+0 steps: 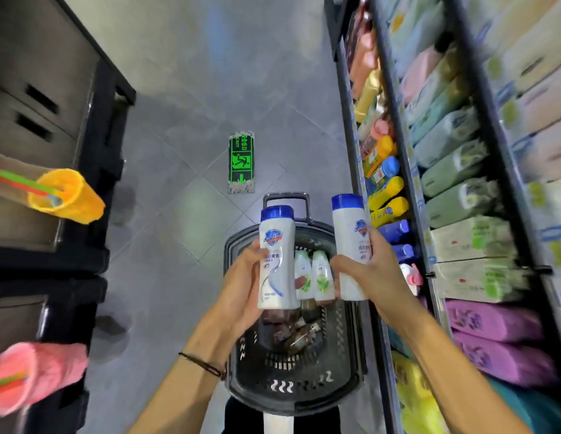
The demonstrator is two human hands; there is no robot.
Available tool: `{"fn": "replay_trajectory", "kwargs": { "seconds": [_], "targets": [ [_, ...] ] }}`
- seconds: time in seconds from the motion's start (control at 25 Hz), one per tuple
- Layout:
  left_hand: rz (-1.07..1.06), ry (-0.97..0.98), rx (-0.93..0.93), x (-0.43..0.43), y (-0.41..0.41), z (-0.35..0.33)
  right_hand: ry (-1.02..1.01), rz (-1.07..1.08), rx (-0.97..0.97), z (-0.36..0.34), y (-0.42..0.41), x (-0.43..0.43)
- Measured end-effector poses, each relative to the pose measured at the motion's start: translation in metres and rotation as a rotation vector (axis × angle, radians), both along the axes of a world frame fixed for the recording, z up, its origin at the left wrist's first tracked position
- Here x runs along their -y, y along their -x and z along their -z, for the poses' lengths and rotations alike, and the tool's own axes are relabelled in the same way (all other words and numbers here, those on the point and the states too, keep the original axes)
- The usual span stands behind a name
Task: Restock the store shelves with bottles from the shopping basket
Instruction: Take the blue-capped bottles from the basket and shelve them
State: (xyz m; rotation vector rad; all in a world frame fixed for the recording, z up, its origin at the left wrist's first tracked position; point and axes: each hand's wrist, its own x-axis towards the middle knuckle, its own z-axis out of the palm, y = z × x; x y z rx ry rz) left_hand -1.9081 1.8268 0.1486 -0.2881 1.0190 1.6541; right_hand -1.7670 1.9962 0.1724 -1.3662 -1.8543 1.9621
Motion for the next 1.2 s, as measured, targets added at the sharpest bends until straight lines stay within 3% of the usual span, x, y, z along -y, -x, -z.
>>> {"fn": "replay_trajectory", "kwargs": {
  "seconds": [0.2,0.44,0.6,0.8,1.2],
  "targets": [
    [-0.023,-0.069,-0.256,-0.021,0.013,-0.148,-0.121,0.019,-0.115,-0.126,0.018,-0.011],
    [-0.048,-0.054,-0.636,-0.045,0.019,-0.325,0.134,0.093,-0.431,-0.292,0.030,-0.026],
    [-0.125,-0.076,-0.862,-0.046,0.000,-0.428,0.035,0.041,-0.580,-0.396,0.018,-0.018],
    [-0.131,-0.198,-0.972,-0.041,-0.018,-0.517,-0.170,0.094,-0.691,-0.500,-0.019,0.006],
    [0.220,-0.651,-1.017,-0.028,-0.090,-0.634,-0.623,0.439,-0.744,-0.622,-0.133,0.088]
  ]
}}
